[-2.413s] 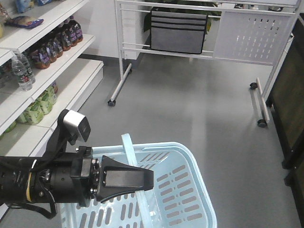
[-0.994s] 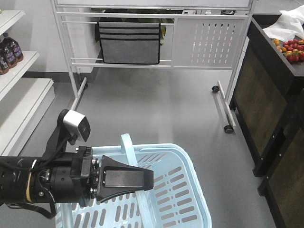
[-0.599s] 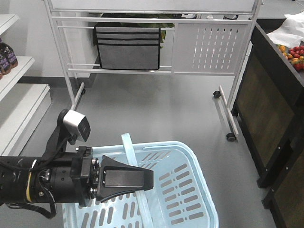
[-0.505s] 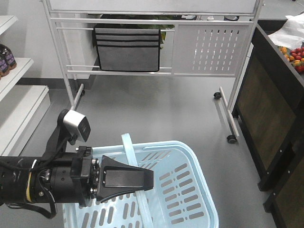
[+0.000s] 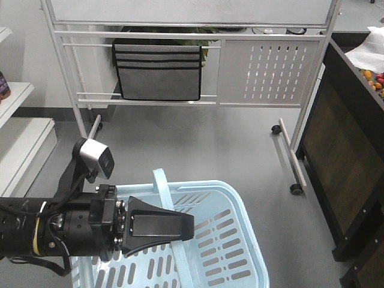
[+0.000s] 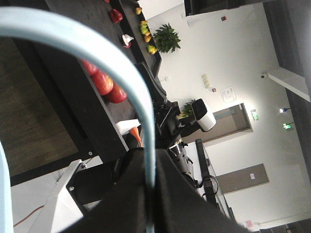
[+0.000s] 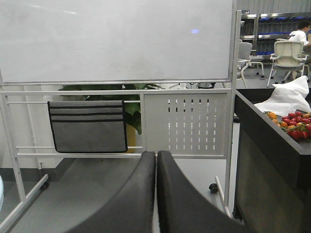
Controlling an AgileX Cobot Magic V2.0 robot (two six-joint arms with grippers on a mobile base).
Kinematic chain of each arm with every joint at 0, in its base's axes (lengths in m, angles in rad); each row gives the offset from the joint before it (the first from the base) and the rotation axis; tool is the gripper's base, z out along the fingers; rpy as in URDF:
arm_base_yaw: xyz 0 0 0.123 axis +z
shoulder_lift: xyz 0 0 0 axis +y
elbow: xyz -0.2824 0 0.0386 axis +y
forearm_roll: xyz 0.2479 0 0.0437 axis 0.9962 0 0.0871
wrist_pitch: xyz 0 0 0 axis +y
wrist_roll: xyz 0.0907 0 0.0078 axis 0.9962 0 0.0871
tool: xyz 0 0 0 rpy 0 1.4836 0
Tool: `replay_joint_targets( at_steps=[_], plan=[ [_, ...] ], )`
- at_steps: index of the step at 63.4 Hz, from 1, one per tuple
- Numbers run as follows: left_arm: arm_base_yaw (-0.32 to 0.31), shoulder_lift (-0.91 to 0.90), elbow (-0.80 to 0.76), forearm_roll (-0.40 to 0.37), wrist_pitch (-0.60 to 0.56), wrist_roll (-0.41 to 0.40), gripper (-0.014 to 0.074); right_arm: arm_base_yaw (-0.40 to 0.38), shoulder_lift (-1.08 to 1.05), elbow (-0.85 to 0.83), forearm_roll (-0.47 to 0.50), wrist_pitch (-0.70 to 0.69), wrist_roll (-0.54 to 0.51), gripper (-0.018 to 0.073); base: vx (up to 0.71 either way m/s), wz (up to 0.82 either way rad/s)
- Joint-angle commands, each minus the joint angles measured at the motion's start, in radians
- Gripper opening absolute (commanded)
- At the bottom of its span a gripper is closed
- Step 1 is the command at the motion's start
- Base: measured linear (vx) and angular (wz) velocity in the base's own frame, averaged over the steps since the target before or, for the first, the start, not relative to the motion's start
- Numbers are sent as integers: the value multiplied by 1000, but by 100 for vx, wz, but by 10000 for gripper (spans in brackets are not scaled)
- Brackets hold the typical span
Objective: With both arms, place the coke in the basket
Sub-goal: 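Drive past the whiteboard toward the snack shelves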
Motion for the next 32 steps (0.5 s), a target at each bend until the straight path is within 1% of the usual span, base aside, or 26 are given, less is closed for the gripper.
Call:
replay_joint_targets(
  at_steps=[1, 32],
  plan=[
    [-8, -31, -25, -77, -219, -1, -7, -2, -15, 14, -10, -77, -2, -5, 23, -2],
    [-8, -31, -25, -77, -219, -1, -7, -2, -15, 14, -10, -76, -2, -5, 23, -1]
  ],
)
